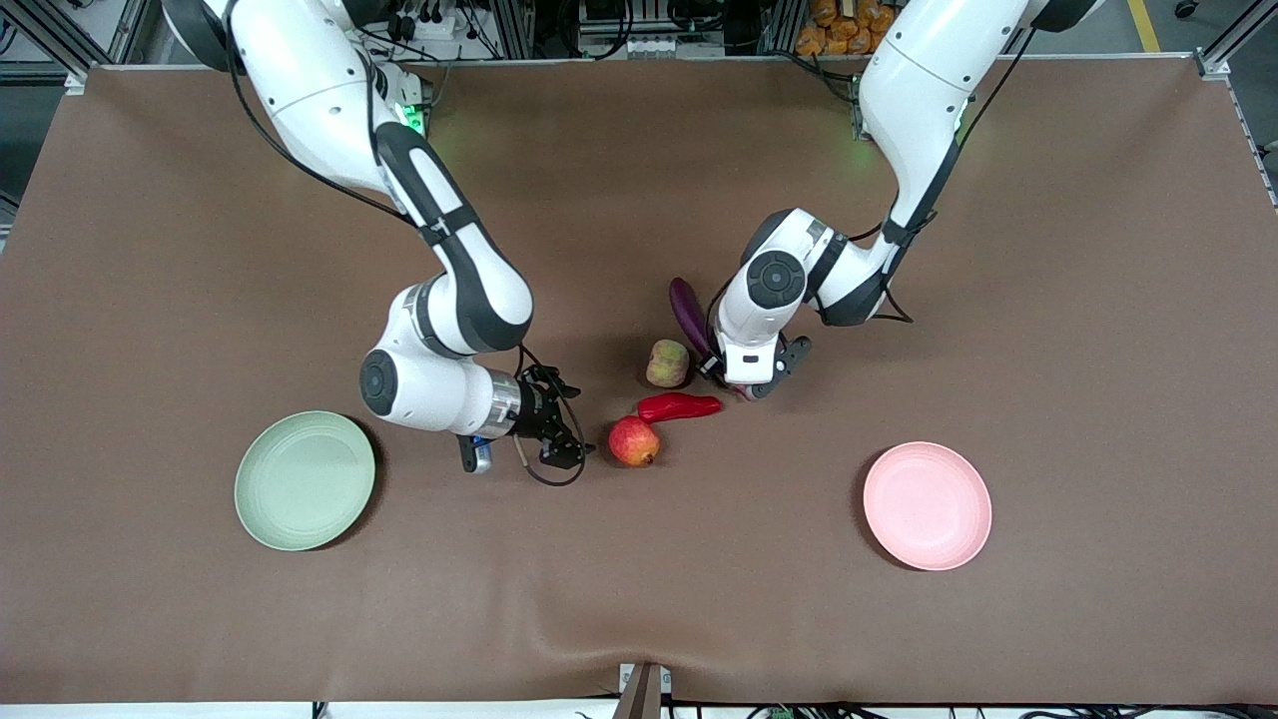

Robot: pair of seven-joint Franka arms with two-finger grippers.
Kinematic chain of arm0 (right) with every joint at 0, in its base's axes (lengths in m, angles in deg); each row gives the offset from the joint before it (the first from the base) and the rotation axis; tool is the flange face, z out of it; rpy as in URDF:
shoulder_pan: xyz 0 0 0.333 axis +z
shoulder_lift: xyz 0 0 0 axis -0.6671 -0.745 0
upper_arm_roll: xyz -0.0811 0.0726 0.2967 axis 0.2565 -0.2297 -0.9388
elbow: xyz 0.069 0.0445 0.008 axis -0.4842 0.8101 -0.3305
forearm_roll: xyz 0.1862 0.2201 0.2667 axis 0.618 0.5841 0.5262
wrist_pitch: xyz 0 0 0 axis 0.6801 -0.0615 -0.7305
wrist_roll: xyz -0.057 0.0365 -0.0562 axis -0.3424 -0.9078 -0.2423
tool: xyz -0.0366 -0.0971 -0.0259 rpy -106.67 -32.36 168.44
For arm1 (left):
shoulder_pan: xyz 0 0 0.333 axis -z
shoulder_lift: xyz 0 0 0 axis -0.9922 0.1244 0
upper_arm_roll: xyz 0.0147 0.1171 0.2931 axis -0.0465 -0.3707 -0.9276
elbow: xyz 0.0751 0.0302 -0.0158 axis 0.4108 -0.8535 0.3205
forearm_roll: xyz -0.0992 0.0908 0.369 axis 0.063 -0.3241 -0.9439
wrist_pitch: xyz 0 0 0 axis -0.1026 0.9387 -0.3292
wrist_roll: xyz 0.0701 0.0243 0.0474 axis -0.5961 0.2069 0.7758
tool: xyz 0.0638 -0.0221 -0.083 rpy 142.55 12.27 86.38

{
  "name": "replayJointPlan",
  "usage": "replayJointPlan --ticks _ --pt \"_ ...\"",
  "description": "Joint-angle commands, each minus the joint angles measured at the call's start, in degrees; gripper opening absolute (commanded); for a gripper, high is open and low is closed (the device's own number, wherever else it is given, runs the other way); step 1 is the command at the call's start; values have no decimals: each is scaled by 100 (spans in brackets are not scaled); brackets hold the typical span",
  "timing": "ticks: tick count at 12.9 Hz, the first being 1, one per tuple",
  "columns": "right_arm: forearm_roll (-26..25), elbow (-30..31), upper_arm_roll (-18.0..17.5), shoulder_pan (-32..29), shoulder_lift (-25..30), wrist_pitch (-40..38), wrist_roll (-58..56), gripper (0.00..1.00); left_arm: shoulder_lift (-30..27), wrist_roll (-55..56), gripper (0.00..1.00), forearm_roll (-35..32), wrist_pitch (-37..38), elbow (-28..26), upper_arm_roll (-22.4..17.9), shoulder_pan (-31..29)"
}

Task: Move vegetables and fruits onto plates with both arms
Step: 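Grasp the purple eggplant with the left gripper while the right gripper descends, then carry the eggplant with the left gripper while the right gripper grasps the apple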

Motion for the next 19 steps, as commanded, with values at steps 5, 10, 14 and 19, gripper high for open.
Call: replayJointPlan --ticks 5,10,14,19 --pt "178 -172 66 472 -380 896 164 100 -984 -1367 0 -507 1195 173 -23 -697" --pt "371 -251 66 692 -706 1496 181 100 -1207 -3566 0 -507 2359 823 -5 -1830" --pt "389 -426 66 772 -838 1620 181 100 -760 -4457 0 -507 2368 1341 -23 -2535" --pt "389 -831 49 842 -1146 2033 418 100 198 -5361 0 -507 2298 2080 -40 -3027"
